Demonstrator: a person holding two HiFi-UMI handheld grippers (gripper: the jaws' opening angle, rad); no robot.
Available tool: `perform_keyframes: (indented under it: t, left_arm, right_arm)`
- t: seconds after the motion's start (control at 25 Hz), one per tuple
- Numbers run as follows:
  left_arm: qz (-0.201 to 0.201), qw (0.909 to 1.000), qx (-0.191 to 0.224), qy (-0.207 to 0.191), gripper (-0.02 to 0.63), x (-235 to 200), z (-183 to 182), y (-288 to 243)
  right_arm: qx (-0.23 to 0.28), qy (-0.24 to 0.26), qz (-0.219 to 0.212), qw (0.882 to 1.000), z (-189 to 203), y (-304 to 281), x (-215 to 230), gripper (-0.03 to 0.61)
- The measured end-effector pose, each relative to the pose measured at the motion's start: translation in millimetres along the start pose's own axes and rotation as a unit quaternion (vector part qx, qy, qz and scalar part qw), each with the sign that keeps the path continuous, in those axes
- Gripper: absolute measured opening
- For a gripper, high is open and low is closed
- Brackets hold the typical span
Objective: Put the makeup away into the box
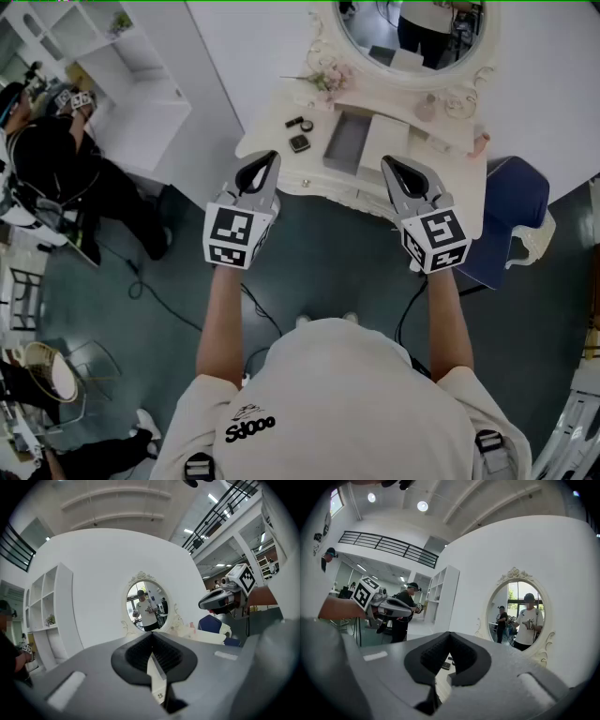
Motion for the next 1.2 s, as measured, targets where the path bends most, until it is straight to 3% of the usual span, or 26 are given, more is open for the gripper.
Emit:
perform_keyframes:
  t: [0.36,0.72,0.96,1.2]
  left_arm:
    - [-0.004,0.9999,-0.015,0.002,0.018,24,6,-26]
    - [-0.023,0.9992,-0.029,0.015,0.018,33,13,-57]
    - [-0.011,0.9994,-0.027,0.02,0.018,2,26,-102]
    - [0.004,0.9997,-0.014,0.022,0.018,-65,23,-156]
  right_arm:
    - [0.011,-0.024,-0.005,1.0,22,10,32,0.002]
    - [0.016,-0.016,-0.045,0.999,43,-2,60,0.002]
    - [0.007,-0.028,-0.035,0.999,60,-46,77,0.002]
    - [0.004,-0.022,-0.011,1.0,50,-115,97,0.002]
Point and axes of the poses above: the fingertips, and each gripper's own axes: y backward along the fingers, x to its right, z out of its underside, the point moved 9 cm from there along y, backward along the fingers, and after that the axes turned 14 degrees about y, right-handed, at the moved point
